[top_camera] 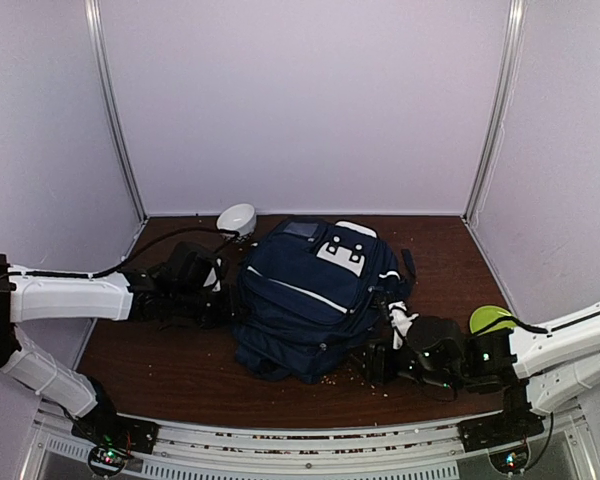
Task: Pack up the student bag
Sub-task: Zip the student bag at the center of the board.
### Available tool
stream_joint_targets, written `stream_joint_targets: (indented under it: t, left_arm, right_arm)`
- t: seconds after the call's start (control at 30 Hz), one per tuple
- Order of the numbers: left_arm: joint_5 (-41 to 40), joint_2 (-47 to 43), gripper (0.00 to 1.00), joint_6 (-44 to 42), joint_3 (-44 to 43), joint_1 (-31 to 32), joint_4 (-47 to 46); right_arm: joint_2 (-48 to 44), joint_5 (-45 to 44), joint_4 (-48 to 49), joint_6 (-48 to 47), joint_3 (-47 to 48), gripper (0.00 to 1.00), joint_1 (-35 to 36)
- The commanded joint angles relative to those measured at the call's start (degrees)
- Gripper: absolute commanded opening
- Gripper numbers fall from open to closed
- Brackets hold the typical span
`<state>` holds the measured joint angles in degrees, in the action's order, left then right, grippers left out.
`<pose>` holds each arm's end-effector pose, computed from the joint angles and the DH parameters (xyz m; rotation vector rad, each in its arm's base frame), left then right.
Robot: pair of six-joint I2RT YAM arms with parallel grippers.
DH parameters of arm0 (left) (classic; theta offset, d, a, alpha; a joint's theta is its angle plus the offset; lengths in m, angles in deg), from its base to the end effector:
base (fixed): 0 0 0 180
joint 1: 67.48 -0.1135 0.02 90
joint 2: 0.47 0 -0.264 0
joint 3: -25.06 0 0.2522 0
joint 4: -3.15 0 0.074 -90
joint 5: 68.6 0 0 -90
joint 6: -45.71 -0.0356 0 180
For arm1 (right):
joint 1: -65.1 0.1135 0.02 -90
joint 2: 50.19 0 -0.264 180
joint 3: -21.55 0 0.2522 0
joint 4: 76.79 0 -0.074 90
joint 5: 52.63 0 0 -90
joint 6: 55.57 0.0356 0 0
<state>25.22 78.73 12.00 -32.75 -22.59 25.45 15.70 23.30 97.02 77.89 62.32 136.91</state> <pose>0.1999 -0.2025 0.2052 -0.2157 2.5248 -0.8909 0.0810 0.2189 0.1910 -0.3979 2.2102 0.9159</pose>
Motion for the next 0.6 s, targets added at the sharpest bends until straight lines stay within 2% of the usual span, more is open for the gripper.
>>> stream_joint_targets:
  t: [0.0, 0.1, 0.2, 0.33, 0.43, 0.47, 0.5, 0.57]
  left_arm:
    - [-4.26, -1.09, 0.00, -11.13, -3.93, -0.50, 6.54]
    - [-4.84, -0.22, 0.00, -14.68, -5.62, -0.58, 8.19]
    - [-8.06, 0.40, 0.00, -18.94, -8.27, -0.93, 11.87]
    - [-16.83, 0.74, 0.00, -24.59, -12.60, -0.93, 18.14]
    - [-17.64, 1.06, 0.02, -27.12, -13.92, -0.92, 20.35]
    - [-16.58, 0.71, 0.13, -27.55, -13.79, -0.94, 20.33]
    - [-15.40, 0.06, 0.37, -28.01, -13.52, -0.87, 20.12]
    - [-14.04, -2.82, 0.67, -29.10, -12.87, 0.13, 19.70]
  right_arm:
    - [-2.29, 1.43, 1.26, 2.41, 3.15, 0.63, -3.58]
    - [-2.11, 0.52, -0.11, 7.31, 2.22, 0.60, -8.83]
    - [-0.79, 2.39, 0.91, 13.25, 0.84, 0.52, -14.06]
    - [0.40, 1.71, 2.57, 13.73, -0.18, 0.50, -14.93]
    - [2.20, 1.69, 3.71, 11.82, -0.99, 0.50, -15.03]
    - [2.83, 1.67, 4.27, 11.05, -1.42, 0.50, -15.02]
    - [3.36, 1.49, 4.76, 10.69, -1.90, 0.51, -15.07]
    - [3.94, 1.56, 7.03, 10.59, -3.42, 0.52, -15.17]
